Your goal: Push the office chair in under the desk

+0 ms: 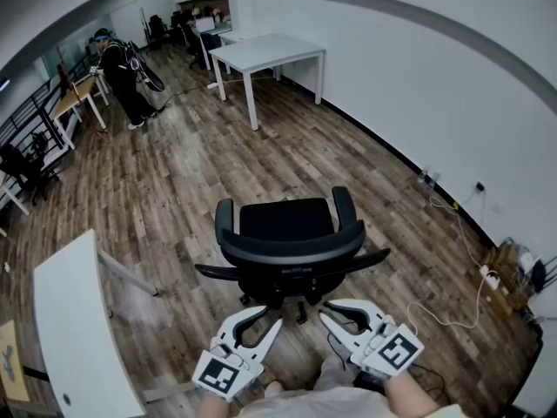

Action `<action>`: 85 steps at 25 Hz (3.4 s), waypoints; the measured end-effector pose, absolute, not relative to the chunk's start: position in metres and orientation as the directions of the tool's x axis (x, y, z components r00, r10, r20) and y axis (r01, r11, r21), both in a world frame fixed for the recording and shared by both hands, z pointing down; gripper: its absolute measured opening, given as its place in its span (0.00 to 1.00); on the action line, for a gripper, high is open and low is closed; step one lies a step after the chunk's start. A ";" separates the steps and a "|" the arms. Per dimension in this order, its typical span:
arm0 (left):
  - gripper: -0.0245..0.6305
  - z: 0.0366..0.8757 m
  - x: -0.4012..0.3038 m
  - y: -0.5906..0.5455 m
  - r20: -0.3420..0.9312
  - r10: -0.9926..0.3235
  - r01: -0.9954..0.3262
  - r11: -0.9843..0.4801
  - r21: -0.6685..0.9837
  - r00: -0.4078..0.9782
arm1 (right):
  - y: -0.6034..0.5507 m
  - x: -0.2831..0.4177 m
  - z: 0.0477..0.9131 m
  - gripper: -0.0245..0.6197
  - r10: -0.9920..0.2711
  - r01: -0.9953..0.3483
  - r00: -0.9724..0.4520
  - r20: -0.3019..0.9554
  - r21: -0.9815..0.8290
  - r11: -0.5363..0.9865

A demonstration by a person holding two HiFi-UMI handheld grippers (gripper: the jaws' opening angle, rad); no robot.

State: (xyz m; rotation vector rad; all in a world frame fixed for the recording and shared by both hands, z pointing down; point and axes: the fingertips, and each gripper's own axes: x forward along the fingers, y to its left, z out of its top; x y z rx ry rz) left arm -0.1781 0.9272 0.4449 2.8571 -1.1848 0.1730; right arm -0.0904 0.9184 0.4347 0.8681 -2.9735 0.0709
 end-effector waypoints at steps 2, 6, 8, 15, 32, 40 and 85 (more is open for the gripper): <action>0.21 0.453 -0.182 0.924 0.168 -0.691 -0.695 -0.718 -0.047 0.703 | 0.914 -0.089 0.439 0.18 -0.524 -0.526 -0.847 0.094 0.000 0.850; 0.28 0.460 -0.194 0.916 0.213 -0.690 -0.689 -0.719 -0.093 0.692 | 0.906 -0.083 0.441 0.24 -0.517 -0.517 -0.846 0.132 0.034 0.855; 0.30 0.460 -0.200 0.912 0.224 -0.691 -0.687 -0.718 -0.107 0.687 | 0.903 -0.082 0.440 0.26 -0.514 -0.513 -0.848 0.126 0.046 0.857; 0.38 0.469 -0.218 0.899 0.321 -0.686 -0.664 -0.722 -0.193 0.653 | 0.893 -0.065 0.455 0.34 -0.501 -0.489 -0.830 0.245 0.112 0.865; 0.44 0.518 -0.271 0.867 0.721 -0.528 -0.354 -0.846 -0.399 0.449 | 0.850 -0.004 0.514 0.41 -0.383 -0.203 -0.555 0.738 0.327 0.923; 0.44 0.529 -0.286 0.849 0.812 -0.477 -0.285 -0.873 -0.395 0.337 | 0.828 0.009 0.521 0.41 -0.363 -0.130 -0.450 0.816 0.342 0.930; 0.29 0.604 -0.320 0.802 0.946 -0.322 -0.159 -0.933 -0.322 -0.025 | 0.786 0.018 0.581 0.26 -0.273 0.125 -0.137 0.952 0.290 0.949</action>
